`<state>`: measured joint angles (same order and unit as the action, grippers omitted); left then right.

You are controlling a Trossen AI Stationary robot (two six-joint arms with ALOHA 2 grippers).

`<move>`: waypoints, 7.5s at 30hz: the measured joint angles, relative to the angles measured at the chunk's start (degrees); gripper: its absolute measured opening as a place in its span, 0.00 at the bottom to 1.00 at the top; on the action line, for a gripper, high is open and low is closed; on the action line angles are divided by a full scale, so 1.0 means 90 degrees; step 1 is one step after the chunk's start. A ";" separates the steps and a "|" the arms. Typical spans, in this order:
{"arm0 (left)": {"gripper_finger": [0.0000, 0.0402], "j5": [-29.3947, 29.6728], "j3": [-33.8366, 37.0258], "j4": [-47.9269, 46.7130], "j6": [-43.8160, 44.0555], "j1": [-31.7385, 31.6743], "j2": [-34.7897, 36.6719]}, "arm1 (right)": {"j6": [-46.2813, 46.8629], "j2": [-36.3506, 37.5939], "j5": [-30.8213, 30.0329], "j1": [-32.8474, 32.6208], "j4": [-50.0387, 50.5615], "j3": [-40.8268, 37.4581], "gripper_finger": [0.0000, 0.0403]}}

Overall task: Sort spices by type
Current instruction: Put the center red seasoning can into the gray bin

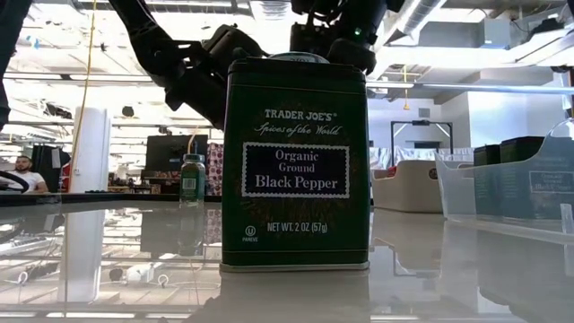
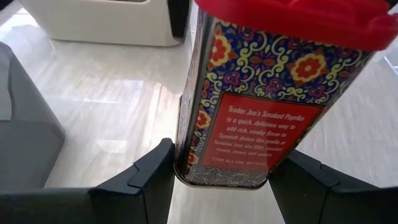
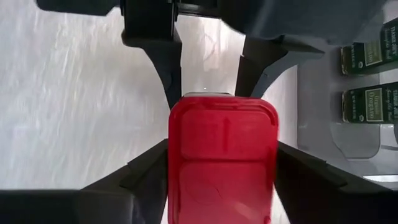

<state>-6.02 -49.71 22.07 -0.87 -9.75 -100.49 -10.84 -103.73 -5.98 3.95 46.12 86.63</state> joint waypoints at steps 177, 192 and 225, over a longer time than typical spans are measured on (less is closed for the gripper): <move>0.67 0.0707 -0.0005 -0.0234 0.0861 0.0068 0.0000 | -0.2456 0.2407 0.0714 0.2926 0.0475 -0.3506 0.60; 0.67 0.0709 -0.0005 -0.0234 0.0862 0.0069 0.0000 | -0.2877 0.2438 0.1259 0.3324 -0.0022 -0.3827 0.60; 0.67 0.0706 -0.0005 -0.0234 0.0862 0.0069 0.0000 | -0.3008 0.2444 0.1331 0.3507 -0.0028 -0.3830 0.66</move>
<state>0.34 -49.76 19.97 6.89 -9.13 -100.49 -37.91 -81.73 6.00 35.51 45.86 52.16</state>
